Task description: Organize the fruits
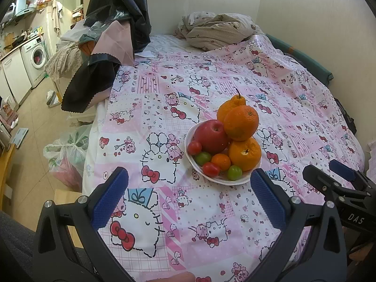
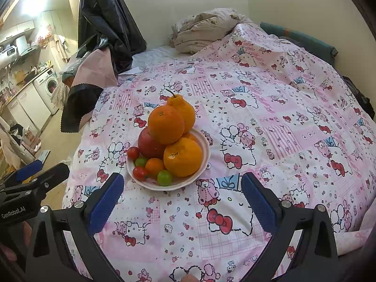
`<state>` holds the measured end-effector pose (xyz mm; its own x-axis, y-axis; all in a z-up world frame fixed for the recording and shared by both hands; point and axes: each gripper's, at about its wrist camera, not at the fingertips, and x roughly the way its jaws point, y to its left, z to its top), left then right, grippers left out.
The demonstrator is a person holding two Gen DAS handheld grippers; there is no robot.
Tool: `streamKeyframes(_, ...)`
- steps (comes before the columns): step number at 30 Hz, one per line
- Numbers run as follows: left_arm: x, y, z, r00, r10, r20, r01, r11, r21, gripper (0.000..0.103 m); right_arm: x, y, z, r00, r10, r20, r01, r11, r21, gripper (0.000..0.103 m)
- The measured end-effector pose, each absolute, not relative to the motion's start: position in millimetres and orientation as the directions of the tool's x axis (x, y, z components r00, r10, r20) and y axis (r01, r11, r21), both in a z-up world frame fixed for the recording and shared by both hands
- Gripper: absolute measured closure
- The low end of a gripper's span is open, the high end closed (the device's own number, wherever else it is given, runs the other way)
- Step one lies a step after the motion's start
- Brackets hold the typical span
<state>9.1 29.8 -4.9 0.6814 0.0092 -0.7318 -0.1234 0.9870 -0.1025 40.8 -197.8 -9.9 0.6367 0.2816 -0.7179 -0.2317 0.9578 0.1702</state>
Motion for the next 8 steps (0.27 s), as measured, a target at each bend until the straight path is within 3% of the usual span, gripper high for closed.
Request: streamKeyframes(8, 10.2, 28.6, -3.7, 0.684, 0.005, -0.73, -0.121, 0.987, -0.107, 0.0, 42.0, -194.9, -12.6, 0.63, 0.287, -0.721, -0.237, 0.956, 0.174, 0.001)
